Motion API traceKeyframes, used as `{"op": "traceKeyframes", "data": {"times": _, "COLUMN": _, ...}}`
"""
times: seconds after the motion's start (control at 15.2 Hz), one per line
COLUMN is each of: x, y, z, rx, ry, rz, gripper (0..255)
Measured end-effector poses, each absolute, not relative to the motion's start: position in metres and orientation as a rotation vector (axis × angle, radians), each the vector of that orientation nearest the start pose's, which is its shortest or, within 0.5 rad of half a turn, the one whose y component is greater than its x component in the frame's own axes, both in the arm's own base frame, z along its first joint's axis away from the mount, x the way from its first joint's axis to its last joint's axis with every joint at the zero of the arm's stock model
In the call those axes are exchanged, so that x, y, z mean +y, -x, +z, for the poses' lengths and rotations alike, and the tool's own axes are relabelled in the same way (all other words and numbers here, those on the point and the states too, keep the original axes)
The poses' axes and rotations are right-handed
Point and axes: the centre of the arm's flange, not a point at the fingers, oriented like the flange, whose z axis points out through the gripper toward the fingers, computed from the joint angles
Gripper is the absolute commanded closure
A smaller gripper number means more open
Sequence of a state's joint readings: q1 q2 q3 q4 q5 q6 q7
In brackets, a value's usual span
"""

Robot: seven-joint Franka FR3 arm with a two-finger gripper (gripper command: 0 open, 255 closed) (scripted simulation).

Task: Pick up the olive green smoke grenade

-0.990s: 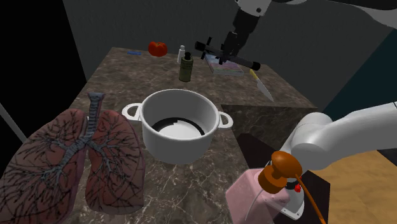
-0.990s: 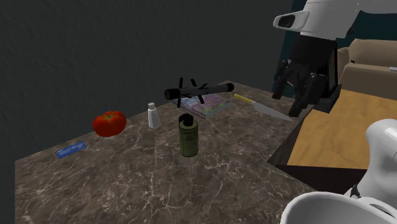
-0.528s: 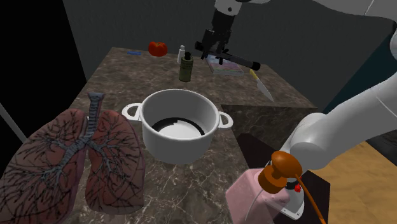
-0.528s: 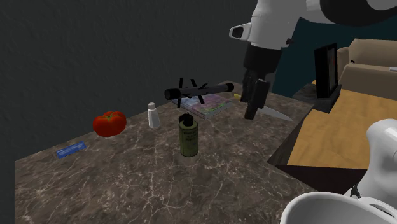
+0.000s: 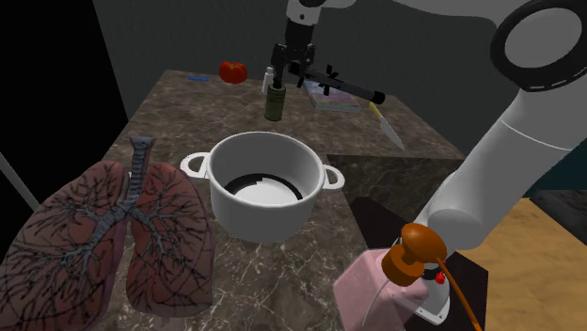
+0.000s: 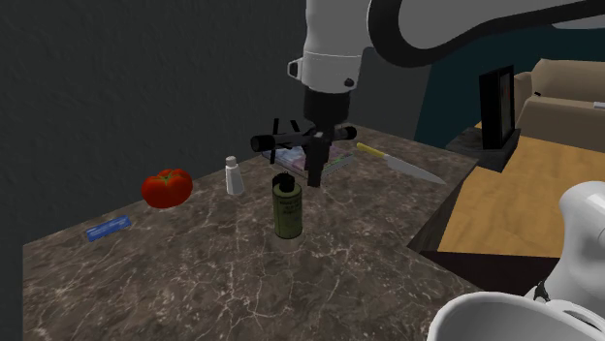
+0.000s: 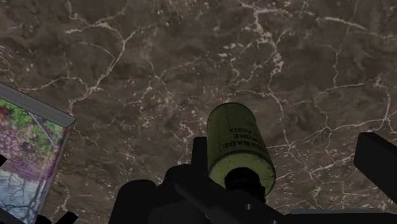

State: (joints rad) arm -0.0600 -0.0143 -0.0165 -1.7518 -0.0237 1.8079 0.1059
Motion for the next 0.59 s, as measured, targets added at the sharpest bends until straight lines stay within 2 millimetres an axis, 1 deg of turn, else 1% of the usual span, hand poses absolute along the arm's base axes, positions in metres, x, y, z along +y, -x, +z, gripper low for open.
{"op": "traceKeyframes", "data": {"times": 0.07, "x": -0.051, "y": -0.575, "z": 0.561, "rx": 0.306, "ry": 3.148, "rz": -0.102, "gripper": 0}}
{"op": "traceKeyframes", "data": {"times": 0.26, "x": -0.063, "y": -0.609, "z": 0.551, "rx": 0.38, "ry": 3.143, "rz": -0.077, "gripper": 0}}
{"op": "traceKeyframes", "data": {"times": 0.4, "x": -0.066, "y": -0.617, "z": 0.543, "rx": 0.396, "ry": 3.142, "rz": -0.071, "gripper": 0}}
{"op": "traceKeyframes", "data": {"times": 0.59, "x": -0.067, "y": -0.62, "z": 0.528, "rx": 0.401, "ry": 3.142, "rz": -0.069, "gripper": 0}}
